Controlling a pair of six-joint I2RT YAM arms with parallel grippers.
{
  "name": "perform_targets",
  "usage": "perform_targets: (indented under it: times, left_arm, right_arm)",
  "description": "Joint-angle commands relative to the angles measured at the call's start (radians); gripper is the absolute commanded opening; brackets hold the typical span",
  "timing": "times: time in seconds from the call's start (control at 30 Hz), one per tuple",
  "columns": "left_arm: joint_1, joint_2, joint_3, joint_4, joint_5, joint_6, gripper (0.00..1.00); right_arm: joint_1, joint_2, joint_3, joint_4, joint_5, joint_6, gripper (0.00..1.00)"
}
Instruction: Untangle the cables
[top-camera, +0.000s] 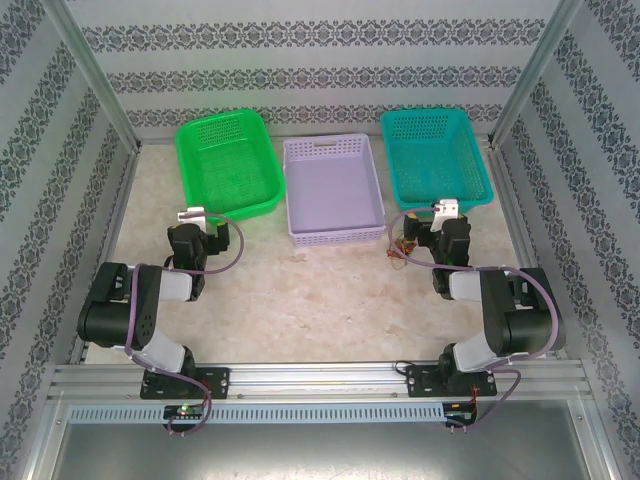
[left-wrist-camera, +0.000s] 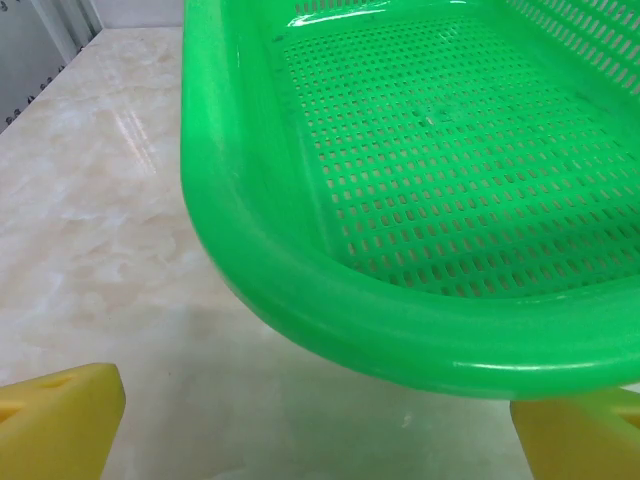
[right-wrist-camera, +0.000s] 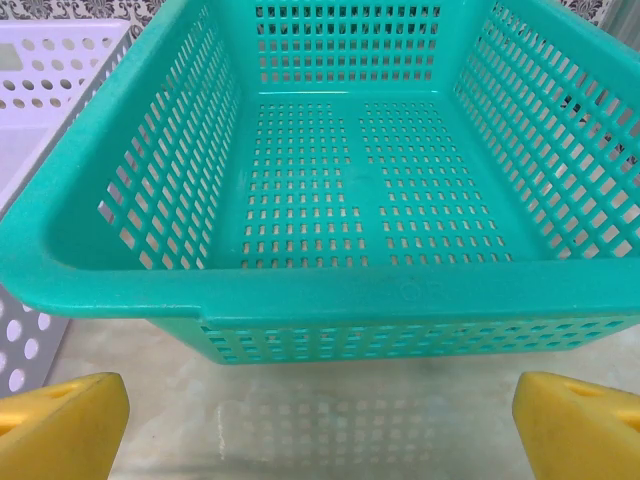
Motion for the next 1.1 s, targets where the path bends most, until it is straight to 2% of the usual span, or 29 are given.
perform_targets:
  times: [0.0, 0.83, 0.9, 0.93, 1.0, 1.07]
  left_arm:
    - [0.001, -0.001, -0.005, 0.044, -0.007, -0.011, 1.00]
    - [0.001, -0.001, -0.004, 0.045, -0.005, -0.011, 0.99]
    - [-0.008, -0.036, -0.033, 0.080, -0.001, 0.009, 1.00]
    - [-0.043, -0.101, -0.030, 0.033, -0.079, 0.024, 1.00]
    - [-0.120, -0.290, 0.027, -0.162, -0.218, 0.054, 1.00]
    - [-0.166, -0.433, 0.113, -0.322, -0.238, 0.042, 1.00]
  right_arm:
    - [-0.009, 0.007, 0.000, 0.021, -0.010, 0.006, 0.98]
    - [-0.009, 0.006, 0.002, 0.020, -0.009, 0.008, 0.98]
    - [-0.011, -0.001, 0.002, 0.035, 0.026, 0.031, 0.98]
    - [-0.007, -0.039, -0.001, 0.010, 0.066, 0.037, 0.98]
    - [0.046, -0.243, 0.000, -0.158, 0.236, 0.020, 0.98]
    - [0.111, -0.441, 0.027, -0.261, 0.349, 0.015, 0.98]
